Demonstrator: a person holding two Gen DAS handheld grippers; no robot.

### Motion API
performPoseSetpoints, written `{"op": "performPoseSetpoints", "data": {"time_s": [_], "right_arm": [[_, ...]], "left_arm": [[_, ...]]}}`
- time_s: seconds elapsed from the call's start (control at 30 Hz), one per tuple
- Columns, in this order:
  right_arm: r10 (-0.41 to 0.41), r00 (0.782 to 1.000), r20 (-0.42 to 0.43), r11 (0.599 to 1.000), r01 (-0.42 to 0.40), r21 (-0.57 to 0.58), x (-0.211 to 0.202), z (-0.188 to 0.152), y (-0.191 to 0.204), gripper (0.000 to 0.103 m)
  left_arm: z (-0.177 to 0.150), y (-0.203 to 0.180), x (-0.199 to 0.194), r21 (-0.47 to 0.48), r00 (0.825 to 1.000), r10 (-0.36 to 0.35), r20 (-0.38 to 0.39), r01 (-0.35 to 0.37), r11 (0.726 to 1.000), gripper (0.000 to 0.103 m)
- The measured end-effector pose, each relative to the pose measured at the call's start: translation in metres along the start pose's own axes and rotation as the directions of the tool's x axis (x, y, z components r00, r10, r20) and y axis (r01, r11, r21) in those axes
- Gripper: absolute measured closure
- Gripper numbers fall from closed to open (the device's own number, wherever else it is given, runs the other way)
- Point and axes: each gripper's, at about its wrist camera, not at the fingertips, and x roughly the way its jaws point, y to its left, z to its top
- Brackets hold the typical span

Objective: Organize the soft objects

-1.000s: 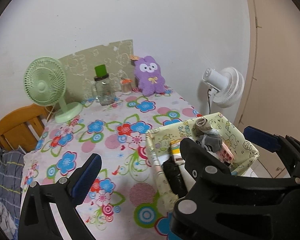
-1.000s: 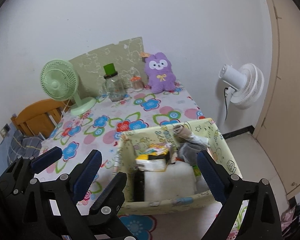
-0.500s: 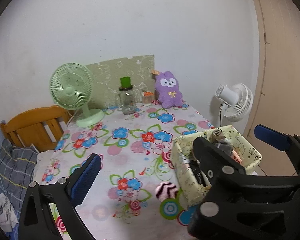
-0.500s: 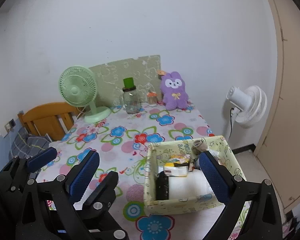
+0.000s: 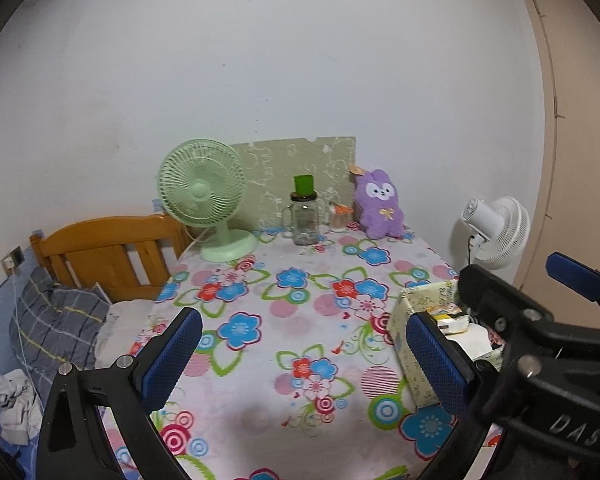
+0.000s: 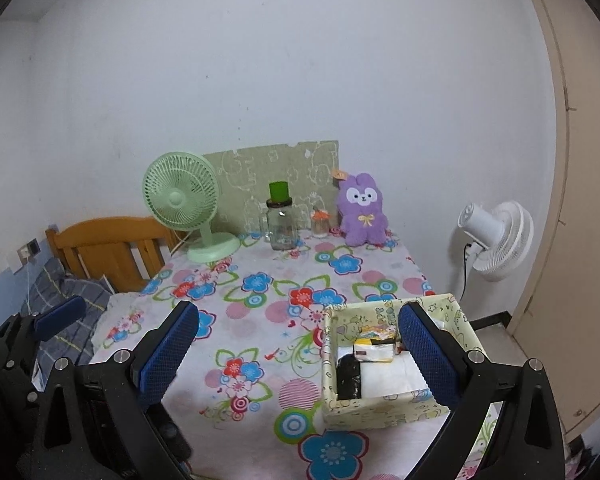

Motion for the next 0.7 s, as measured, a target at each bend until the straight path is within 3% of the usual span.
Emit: {"op": "performPoseSetpoints", "data": {"time_s": [0.7], "right_arm": [[-0.041,0.998,0.042,0.999,0.041,0.003,-0.021,-0.001,0.004,0.002]], "left_arm": [[-0.004,0.039,-0.020,-0.077,0.997,0.065,0.049,-0.061,0.995,0.000]]}}
